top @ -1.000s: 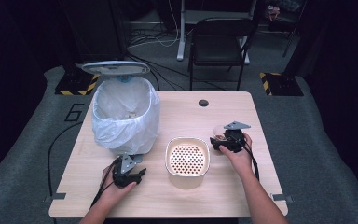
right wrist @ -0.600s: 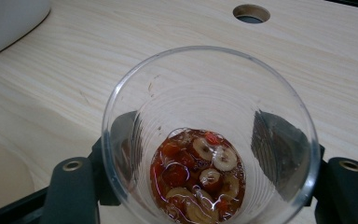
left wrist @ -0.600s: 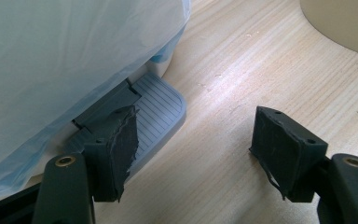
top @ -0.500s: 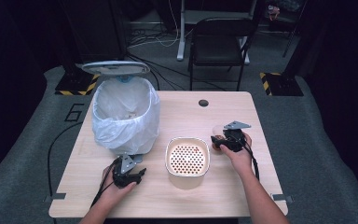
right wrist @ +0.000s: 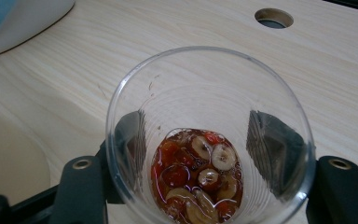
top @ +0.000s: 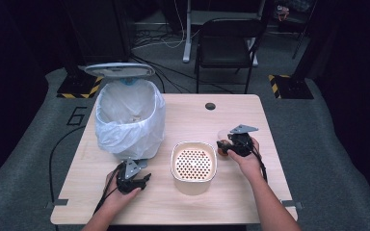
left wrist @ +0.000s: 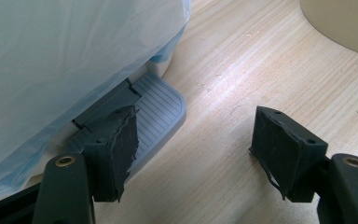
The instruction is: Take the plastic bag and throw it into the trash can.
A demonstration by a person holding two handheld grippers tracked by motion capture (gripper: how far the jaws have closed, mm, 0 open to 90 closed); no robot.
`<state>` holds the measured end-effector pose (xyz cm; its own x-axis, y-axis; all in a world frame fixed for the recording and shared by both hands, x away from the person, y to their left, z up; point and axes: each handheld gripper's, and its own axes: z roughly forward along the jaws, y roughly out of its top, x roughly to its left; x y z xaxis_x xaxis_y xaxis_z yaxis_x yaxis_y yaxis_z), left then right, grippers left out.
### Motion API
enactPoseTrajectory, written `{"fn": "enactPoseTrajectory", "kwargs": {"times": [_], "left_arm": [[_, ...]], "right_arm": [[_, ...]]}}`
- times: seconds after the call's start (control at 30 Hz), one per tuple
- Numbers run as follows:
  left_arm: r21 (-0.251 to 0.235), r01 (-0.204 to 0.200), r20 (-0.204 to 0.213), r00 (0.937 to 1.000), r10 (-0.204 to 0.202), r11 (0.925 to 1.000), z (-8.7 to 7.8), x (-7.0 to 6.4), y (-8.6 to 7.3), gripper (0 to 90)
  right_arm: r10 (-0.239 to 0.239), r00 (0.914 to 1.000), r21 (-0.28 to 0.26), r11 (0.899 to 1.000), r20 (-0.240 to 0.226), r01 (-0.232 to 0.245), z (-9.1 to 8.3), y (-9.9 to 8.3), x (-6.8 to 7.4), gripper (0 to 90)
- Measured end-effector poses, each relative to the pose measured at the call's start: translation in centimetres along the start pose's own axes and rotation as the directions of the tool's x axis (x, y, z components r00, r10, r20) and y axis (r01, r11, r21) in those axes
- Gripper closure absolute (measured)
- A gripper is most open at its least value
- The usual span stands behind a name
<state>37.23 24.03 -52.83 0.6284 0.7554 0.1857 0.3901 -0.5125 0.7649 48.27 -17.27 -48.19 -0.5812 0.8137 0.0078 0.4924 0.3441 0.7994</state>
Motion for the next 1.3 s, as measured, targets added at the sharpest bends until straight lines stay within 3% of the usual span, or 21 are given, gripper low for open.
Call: {"fn": "enactPoseTrajectory", "kwargs": {"times": [0.2, 0.37, 0.57, 0.83, 0.9, 1.13, 1.3], "left_arm": [[0.0, 0.0, 0.0, 1.0, 0.0, 1.0, 0.0, 0.0, 0.0, 31.3], [-0.001, -0.001, 0.0, 1.0, 0.001, 1.0, 0.0, 0.0, 0.0, 31.3], [0.0, -0.001, -0.002, 1.0, 0.001, 1.0, 0.0, 0.0, 0.0, 31.3], [0.0, 0.0, 0.0, 1.0, 0.0, 1.0, 0.0, 0.0, 0.0, 31.3], [0.0, 0.0, 0.0, 1.0, 0.0, 1.0, 0.0, 0.0, 0.0, 31.3], [0.0, 0.0, 0.0, 1.0, 0.0, 1.0, 0.0, 0.0, 0.0, 31.3], [0.0, -0.001, 0.0, 1.0, 0.001, 1.0, 0.0, 0.0, 0.0, 31.3]], "right_arm": [[-0.003, 0.9999, -0.005, 1.0, -0.016, 0.003, -0.4, 0.5, -0.1, 37.6], [-0.054, 0.9983, -0.018, 0.998, -0.021, 0.054, -1.5, 2.3, 0.4, 37.7], [-0.08, 0.9962, -0.023, 0.997, -0.035, 0.079, -2.3, 3.9, 0.8, 37.5], [-0.151, 0.9857, -0.042, 0.988, -0.075, 0.148, -3.4, 7.0, 1.5, 37.1], [-0.143, 0.9866, -0.045, 0.989, -0.079, 0.139, -3.5, 7.3, 1.7, 37.1], [-0.188, 0.9717, -0.089, 0.98, -0.143, 0.177, -4.0, 10.0, 2.7, 38.5], [-0.204, 0.9656, -0.097, 0.977, -0.162, 0.19, -4.0, 11.0, 3.1, 38.8]]}}
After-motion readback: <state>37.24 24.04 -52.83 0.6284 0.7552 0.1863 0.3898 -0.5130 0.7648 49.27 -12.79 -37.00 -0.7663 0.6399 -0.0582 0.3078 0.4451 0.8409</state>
